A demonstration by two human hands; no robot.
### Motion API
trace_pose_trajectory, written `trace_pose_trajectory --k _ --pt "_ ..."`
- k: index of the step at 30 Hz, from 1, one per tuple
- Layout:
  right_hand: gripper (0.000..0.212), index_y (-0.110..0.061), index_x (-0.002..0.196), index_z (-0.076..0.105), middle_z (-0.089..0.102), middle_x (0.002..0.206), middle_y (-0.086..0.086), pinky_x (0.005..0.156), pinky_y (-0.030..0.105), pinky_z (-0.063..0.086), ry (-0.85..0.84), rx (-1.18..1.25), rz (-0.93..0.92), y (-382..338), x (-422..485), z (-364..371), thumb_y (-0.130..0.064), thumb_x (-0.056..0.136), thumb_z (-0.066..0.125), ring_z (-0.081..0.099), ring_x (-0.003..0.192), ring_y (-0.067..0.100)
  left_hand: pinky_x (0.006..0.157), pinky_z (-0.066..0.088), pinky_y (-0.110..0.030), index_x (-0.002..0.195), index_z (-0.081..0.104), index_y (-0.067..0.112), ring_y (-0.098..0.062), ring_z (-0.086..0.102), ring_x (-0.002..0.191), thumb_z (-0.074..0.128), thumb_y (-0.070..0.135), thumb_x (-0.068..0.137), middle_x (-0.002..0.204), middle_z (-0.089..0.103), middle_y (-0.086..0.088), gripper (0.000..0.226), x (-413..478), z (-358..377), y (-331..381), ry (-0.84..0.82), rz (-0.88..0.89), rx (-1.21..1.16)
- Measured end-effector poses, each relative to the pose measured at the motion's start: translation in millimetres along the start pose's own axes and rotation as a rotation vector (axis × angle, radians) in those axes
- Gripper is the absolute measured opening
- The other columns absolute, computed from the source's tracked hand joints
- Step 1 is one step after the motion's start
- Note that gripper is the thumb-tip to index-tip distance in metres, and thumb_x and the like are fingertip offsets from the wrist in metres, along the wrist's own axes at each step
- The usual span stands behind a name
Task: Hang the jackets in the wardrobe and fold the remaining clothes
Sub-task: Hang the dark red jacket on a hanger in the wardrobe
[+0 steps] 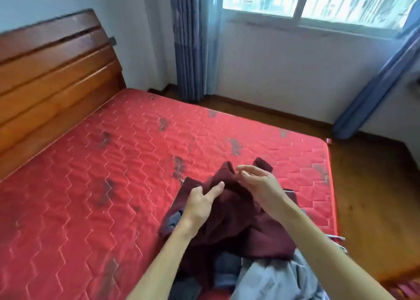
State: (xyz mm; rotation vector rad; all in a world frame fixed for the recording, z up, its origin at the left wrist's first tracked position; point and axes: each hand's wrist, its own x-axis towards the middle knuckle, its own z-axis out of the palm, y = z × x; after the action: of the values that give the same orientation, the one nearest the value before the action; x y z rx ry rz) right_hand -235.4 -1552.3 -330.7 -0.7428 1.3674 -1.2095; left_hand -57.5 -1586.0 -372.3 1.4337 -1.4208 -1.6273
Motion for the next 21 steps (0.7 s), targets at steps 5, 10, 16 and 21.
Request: trace_pose_trajectory --k 5,10,16,21 --pt "0.071 -0.029 0.137 0.051 0.057 0.135 -0.009 0.102 0.02 0.046 0.153 -0.428 -0.24 -48.4 -82.0 -44.3 -0.04 0.075 0.084 0.055 0.125 0.005 0.087 0.059 -0.047 0.094 0.072 -0.003 -0.028 0.074 0.084 0.066 0.045 0.092 0.089 0.077 -0.014 0.048 -25.3 45.0 127.3 -0.076 0.167 -0.166" --pt "0.138 -0.032 0.156 0.014 0.01 0.156 -0.023 0.119 0.035 0.019 0.491 -0.588 -0.259 -38.6 -142.1 -69.0 -0.061 0.046 0.093 0.009 0.146 0.003 0.094 0.056 -0.048 0.096 0.07 0.005 -0.031 0.072 0.097 0.066 0.039 0.094 0.098 0.076 -0.016 0.034 -62.0 87.3 222.3 -0.153 0.255 -0.323" --pt "0.139 -0.043 0.149 0.017 0.045 0.141 -0.019 0.107 0.033 0.045 0.481 -0.518 -0.345 -29.7 -148.9 -37.3 -0.072 0.035 0.091 0.047 0.132 0.005 0.104 0.048 -0.036 0.099 0.068 0.009 -0.022 0.067 0.106 0.059 0.017 0.097 0.106 0.072 -0.008 0.012 -130.2 107.5 302.3 -0.439 0.457 -0.396" --pt "0.074 -0.011 0.138 0.042 0.065 0.12 -0.003 0.085 0.021 0.052 0.685 -0.348 -0.401 -84.1 -146.9 -37.8 -0.044 0.081 0.077 0.063 0.103 0.009 0.075 0.045 -0.018 0.07 0.05 0.016 -0.006 0.057 0.069 0.046 -0.006 0.094 0.059 0.06 0.011 0.033 -184.8 131.4 324.4 -0.36 0.748 -0.017"
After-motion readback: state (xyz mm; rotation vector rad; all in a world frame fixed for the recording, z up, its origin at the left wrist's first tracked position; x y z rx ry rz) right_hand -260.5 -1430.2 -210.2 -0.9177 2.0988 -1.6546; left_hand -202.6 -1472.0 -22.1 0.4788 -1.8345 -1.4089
